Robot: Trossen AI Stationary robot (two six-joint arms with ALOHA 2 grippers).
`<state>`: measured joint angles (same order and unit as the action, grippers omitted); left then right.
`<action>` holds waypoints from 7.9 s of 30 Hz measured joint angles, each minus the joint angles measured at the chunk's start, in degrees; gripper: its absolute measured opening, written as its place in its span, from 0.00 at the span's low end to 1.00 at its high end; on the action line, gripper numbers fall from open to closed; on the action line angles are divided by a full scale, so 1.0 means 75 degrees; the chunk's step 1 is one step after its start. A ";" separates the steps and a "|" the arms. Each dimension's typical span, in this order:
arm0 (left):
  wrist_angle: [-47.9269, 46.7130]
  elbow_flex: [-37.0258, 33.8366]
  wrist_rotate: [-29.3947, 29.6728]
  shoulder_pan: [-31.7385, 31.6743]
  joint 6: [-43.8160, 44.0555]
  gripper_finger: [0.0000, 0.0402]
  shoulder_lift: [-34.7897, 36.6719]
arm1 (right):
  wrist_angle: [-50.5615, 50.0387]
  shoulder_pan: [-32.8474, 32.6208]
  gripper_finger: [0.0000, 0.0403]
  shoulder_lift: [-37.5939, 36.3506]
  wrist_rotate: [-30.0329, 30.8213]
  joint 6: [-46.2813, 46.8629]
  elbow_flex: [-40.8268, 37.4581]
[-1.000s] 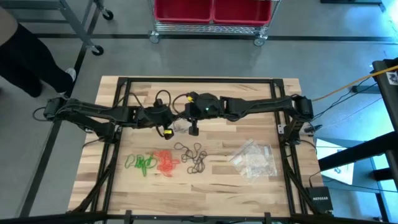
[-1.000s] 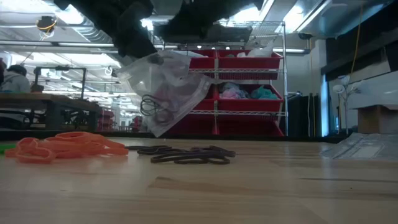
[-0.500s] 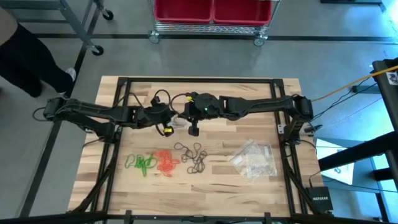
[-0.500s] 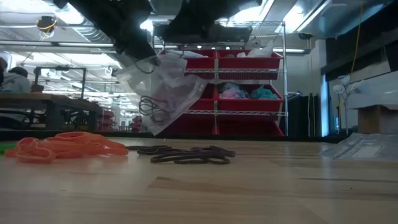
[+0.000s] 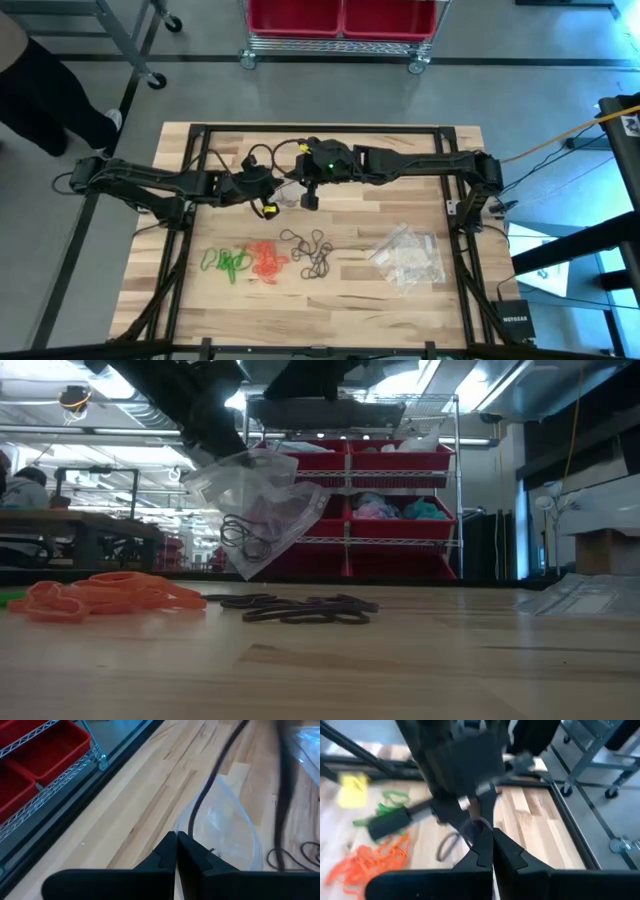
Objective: Sort rubber bands
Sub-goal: Put the black rubber band into the transparent zip bag
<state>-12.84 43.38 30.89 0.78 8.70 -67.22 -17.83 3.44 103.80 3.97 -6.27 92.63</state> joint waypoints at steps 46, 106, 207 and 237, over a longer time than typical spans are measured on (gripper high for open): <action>0.0169 0.0003 -0.0029 -0.0009 -0.0168 0.00 0.0026 | 0.0051 0.0347 0.40 0.0123 -0.0596 0.0188 -0.0196; -0.0195 0.0001 -0.0027 -0.0006 0.0263 0.00 0.0020 | 0.1541 -0.0595 0.00 -0.1186 -0.1360 -0.1258 -0.4606; 0.0207 0.0003 -0.0455 0.0000 0.0064 0.00 0.0061 | 0.0079 -0.0354 0.44 -0.0848 -0.1252 -0.1190 -0.1405; 0.0433 0.0003 -0.0688 0.0015 0.0120 0.00 0.0061 | 0.2376 -0.0510 0.18 0.0812 0.0133 -0.1452 -0.1412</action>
<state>-9.60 43.40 25.73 0.89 9.61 -66.76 -0.02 -0.38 109.89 4.97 -17.15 82.04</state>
